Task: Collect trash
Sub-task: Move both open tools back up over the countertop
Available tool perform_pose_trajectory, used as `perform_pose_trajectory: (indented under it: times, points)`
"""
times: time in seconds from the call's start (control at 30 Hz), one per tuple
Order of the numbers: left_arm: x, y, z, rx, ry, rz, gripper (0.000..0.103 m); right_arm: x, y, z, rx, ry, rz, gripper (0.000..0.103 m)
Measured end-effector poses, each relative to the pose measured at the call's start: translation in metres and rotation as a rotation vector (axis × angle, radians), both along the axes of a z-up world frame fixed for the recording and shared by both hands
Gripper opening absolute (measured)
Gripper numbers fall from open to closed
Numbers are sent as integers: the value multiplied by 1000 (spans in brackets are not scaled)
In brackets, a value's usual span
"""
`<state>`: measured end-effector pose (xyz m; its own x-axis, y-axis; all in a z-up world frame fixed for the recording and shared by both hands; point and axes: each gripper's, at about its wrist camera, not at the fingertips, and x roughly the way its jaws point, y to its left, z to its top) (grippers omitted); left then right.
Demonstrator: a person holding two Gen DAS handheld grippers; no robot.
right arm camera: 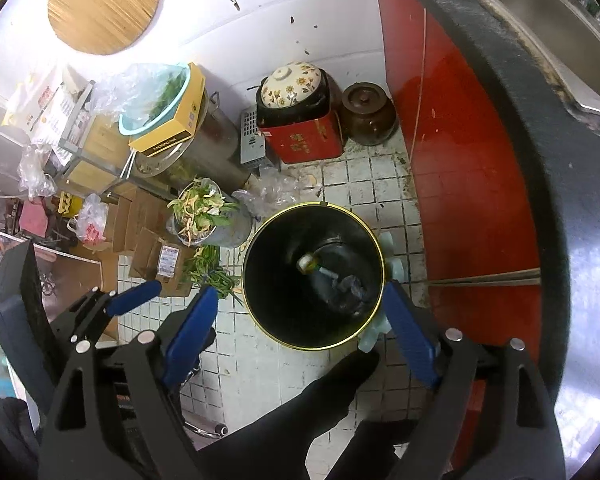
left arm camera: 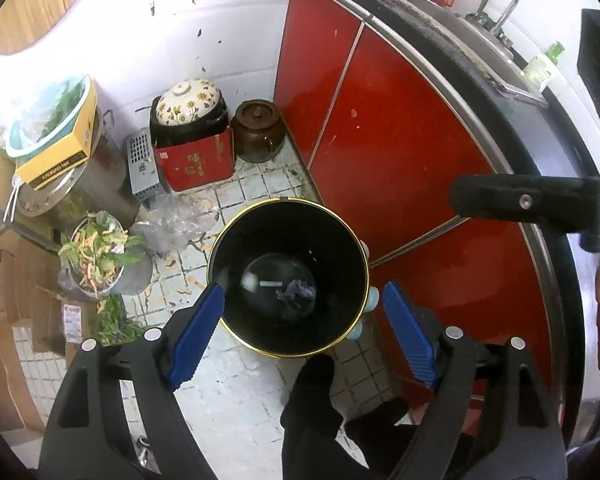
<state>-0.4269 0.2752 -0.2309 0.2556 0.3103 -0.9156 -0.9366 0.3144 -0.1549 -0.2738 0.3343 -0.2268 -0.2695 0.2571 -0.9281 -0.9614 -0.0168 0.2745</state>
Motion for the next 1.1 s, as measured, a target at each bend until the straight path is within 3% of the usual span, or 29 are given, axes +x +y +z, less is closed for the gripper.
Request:
perform_pose_trajectory:
  times: [0.13,0.23,0.3,0.43,0.53,0.77,0.87,1.0,1.1]
  points:
    - [8,0,13,7,2,-19,85,10,-14,22,33,-2,-5,86]
    - [23,-4,32,36,4,-60,94,35,-35,52,84,8,-57,91]
    - [45,-9,50,68,13,-124,96,56,-51,71,120,9,-104,96]
    - [96,-21,74,94,-7,-257,96,116,-104,117,214,-73,-248,96]
    - [156,-43,99,128,-62,-427,96,175,-167,151,275,-142,-422,96]
    - [307,-126,148,232,-126,-884,96,269,-325,186,283,-350,-822,96]
    - [364,-181,165,240,-177,-1070,96,290,-398,192,274,-400,-982,96]
    - [405,-240,175,219,-218,-1220,96,301,-475,192,256,-437,-1133,96]
    - [425,-280,173,224,-202,-1300,96,300,-520,190,242,-450,-1213,96]
